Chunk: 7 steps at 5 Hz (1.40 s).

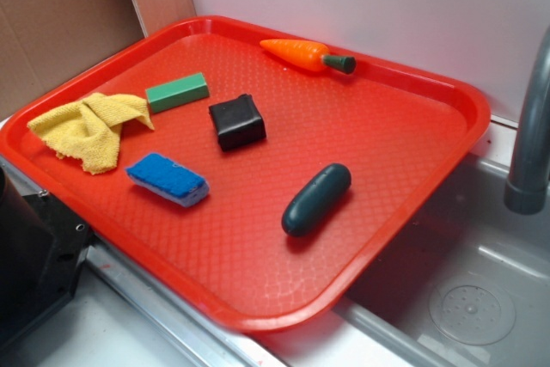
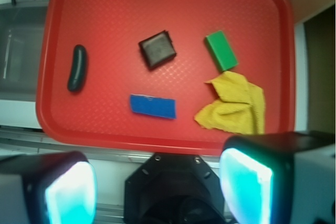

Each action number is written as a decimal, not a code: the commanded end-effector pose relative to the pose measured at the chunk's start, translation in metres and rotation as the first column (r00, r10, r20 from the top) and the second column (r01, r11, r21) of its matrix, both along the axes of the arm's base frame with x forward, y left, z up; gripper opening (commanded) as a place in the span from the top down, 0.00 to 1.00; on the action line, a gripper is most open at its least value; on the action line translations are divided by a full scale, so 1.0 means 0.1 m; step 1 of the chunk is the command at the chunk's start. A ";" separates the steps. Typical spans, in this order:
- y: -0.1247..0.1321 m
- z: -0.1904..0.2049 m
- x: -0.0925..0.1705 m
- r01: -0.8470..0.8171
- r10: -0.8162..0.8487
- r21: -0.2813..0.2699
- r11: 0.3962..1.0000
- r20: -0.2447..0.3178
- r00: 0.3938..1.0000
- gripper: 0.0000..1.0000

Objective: Grab the plastic pickle.

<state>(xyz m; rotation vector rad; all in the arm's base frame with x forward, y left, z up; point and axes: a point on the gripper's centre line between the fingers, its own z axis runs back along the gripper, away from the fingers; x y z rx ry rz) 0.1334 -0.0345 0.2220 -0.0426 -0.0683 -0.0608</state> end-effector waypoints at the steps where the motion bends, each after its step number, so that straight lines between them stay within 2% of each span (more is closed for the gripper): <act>1: -0.53 -0.30 0.25 -0.158 0.158 -0.019 0.987 -0.006 0.987 0.00; 2: -0.80 -0.60 0.38 -0.276 0.276 0.018 0.961 0.009 0.961 0.00; 4: -1.04 -1.30 0.75 -0.318 0.320 0.041 0.947 -0.052 0.946 0.00; 5: -0.99 -1.56 0.90 -0.349 0.355 0.084 0.933 -0.058 0.933 0.00; 6: -0.92 -1.89 1.04 -0.356 0.366 0.104 0.929 -0.096 0.926 0.00; 7: -0.93 -2.00 1.07 -0.341 0.351 0.110 0.934 -0.101 0.931 0.00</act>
